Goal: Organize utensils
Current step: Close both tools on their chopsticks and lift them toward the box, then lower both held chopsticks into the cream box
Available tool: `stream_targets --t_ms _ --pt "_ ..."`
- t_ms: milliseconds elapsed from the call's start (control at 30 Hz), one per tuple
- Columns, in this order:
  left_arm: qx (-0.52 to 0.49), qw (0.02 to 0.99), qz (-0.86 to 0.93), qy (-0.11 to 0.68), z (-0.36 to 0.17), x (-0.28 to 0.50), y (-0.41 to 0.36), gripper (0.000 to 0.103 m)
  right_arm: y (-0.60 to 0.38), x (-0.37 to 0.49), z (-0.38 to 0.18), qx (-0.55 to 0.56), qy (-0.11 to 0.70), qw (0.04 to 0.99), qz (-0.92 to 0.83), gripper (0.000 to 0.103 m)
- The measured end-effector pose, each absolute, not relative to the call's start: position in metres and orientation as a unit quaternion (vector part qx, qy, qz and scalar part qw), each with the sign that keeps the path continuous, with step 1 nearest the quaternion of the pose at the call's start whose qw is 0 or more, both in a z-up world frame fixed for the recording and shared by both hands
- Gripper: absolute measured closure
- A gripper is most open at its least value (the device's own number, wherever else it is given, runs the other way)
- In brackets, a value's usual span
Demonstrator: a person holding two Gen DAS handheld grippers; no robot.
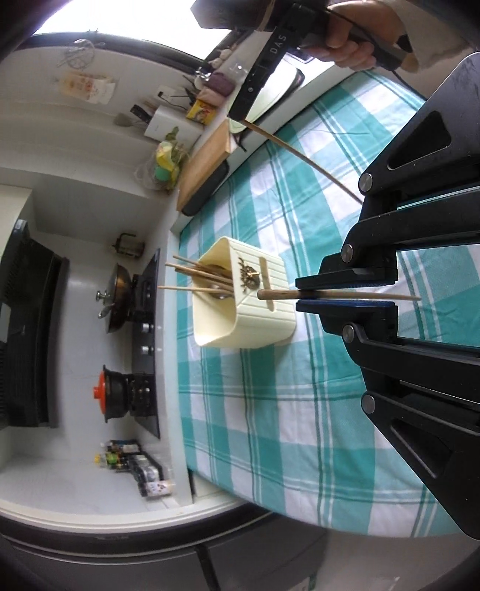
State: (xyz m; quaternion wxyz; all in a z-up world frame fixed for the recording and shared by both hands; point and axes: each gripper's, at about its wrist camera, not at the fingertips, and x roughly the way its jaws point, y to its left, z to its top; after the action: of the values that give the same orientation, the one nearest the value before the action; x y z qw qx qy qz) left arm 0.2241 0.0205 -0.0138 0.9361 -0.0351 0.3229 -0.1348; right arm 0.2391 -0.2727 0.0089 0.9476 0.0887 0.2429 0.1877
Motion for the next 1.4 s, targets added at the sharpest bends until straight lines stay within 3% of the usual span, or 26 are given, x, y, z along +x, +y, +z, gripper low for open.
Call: stream_targets --t_ms 733,1100,1300,1400 --pt "0.023 0.954 -0.091 0.285 0.017 0.226 0.005 0.1 -0.268 0.245 0.042 0.059 0.211 0.96 0.173 0.096" --pt "-0.053 0.967 -0.119 0.218 0.127 0.316 0.025 0.1 -0.245 0.344 0.136 0.041 0.129 0.975 0.178 0.096" --pt "-0.065 0.961 -0.116 0.244 0.109 0.394 0.007 0.1 -0.216 0.404 0.117 0.03 0.148 0.97 0.191 0.096" --pt "-0.06 0.95 -0.112 0.285 0.074 0.431 -0.004 0.1 -0.204 0.438 0.081 0.035 0.201 0.957 0.204 0.096"
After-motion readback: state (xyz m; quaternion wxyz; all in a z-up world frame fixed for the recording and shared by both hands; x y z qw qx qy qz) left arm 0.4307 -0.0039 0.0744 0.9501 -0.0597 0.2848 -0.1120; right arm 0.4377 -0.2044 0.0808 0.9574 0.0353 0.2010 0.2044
